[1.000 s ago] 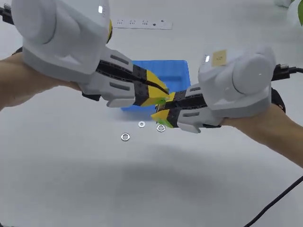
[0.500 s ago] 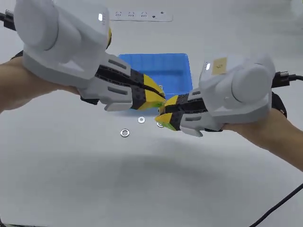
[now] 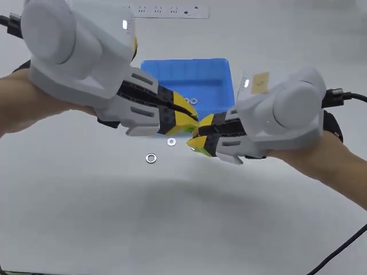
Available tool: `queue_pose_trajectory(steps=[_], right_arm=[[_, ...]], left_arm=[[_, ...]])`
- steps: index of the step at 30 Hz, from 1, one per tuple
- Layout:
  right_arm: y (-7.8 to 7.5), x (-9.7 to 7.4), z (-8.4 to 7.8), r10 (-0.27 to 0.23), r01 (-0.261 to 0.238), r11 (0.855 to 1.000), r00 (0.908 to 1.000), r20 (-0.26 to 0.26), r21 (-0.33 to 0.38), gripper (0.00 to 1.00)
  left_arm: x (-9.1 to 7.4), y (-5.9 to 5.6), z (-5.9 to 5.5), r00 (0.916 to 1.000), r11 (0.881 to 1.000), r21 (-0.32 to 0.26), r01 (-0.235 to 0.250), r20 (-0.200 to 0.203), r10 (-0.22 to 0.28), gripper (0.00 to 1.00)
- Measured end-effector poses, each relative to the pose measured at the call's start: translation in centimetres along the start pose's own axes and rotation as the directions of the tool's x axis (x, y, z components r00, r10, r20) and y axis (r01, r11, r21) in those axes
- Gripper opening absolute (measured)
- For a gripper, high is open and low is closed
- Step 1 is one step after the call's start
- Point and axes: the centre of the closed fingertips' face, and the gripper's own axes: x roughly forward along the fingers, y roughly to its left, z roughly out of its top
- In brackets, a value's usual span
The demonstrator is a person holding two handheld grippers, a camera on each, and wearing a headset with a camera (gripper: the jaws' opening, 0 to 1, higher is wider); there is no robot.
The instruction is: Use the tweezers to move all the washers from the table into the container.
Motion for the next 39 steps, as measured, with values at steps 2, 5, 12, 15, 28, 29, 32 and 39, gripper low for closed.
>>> queue_pose_trajectory(steps=[2,5,12,15,28,29,32,39], right_arm=[[0.1,0.1,-0.1,0.003,-0.003,1.000,1.0000,-0.004,0.001,0.11],[0.2,0.2,-0.4,0.008,-0.008,1.000,0.9999,-0.008,0.002,0.11],[0.1,0.4,-0.7,0.009,-0.009,1.000,0.9999,-0.009,0.002,0.11],[0.0,0.5,-0.8,0.013,-0.013,1.000,0.9999,-0.011,0.006,0.11],[-0.1,0.6,-1.1,0.013,-0.013,1.000,0.9998,-0.016,0.012,0.11],[-0.1,0.6,-1.2,0.010,-0.010,1.000,0.9999,-0.012,0.008,0.11],[-0.1,0.6,-1.2,0.014,-0.014,1.000,0.9999,-0.008,0.009,0.10],[0.1,0.5,-1.1,0.019,-0.019,1.000,0.9997,-0.016,0.007,0.10]], left_arm=[[0.1,0.0,-0.2,1.0000,1.000,-0.007,0.002,0.000,-0.002,0.06],[0.2,-0.1,-0.3,1.0000,1.000,-0.015,0.005,0.001,-0.005,0.06],[0.3,-0.2,-0.5,1.0000,1.000,-0.017,0.007,-0.004,-0.007,0.06],[0.4,-0.2,-0.5,0.9999,1.000,-0.020,0.009,-0.005,-0.009,0.06],[1.0,-0.6,0.0,0.9999,0.999,-0.029,0.014,-0.008,-0.014,0.06],[1.0,-0.5,0.0,0.9999,1.000,-0.028,0.013,-0.008,-0.014,0.06],[1.0,-0.6,0.0,0.9999,0.999,-0.030,0.015,-0.005,-0.015,0.06],[1.0,-0.5,0.1,0.9999,1.000,-0.026,0.011,-0.003,-0.011,0.06]])
